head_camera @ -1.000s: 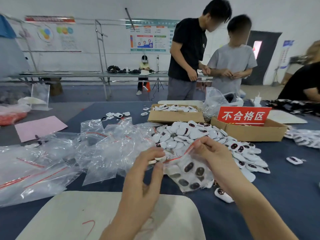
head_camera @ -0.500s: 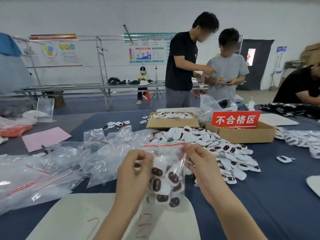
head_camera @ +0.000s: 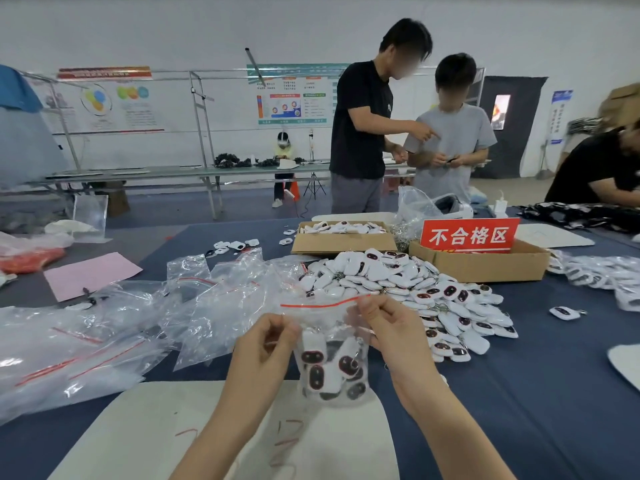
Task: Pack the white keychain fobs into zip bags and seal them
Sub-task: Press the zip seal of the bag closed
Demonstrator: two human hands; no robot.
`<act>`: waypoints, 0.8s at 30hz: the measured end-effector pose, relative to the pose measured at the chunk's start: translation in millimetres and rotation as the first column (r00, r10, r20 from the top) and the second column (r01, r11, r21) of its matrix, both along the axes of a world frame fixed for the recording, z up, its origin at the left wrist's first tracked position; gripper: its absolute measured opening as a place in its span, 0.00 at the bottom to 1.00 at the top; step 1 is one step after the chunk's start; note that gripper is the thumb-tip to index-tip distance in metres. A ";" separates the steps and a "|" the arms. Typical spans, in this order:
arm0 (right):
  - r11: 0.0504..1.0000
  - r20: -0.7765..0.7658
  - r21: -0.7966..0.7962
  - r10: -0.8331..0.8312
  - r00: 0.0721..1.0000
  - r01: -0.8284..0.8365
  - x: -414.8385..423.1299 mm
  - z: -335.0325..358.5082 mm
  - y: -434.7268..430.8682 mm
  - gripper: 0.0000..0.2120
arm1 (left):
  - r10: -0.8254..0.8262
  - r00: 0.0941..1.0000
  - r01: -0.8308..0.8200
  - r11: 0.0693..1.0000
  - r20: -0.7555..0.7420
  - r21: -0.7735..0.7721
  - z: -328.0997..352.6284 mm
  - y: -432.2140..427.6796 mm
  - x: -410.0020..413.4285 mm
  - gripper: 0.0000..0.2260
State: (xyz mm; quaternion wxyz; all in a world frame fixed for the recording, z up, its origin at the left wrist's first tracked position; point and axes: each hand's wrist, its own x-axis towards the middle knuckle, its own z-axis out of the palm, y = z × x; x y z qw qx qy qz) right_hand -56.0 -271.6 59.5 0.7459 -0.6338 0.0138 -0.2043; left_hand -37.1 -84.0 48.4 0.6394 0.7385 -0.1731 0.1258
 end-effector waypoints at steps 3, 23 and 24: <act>0.999 -0.029 -0.037 -0.020 0.999 0.019 -0.2 -9.3 3.1 0.11 | -0.042 0.999 0.042 0.999 -0.028 -0.014 -12.3 3.7 -0.4 0.07; 0.565 0.018 -0.825 0.046 0.999 -0.012 5.0 1.9 2.1 0.12 | 0.053 0.998 -0.049 0.993 -0.028 0.107 -6.1 3.1 3.5 0.06; 0.427 0.009 -0.904 0.058 0.998 -0.017 7.1 7.2 6.3 0.12 | 0.042 0.999 -0.039 0.991 -0.014 0.131 -6.1 2.8 3.0 0.06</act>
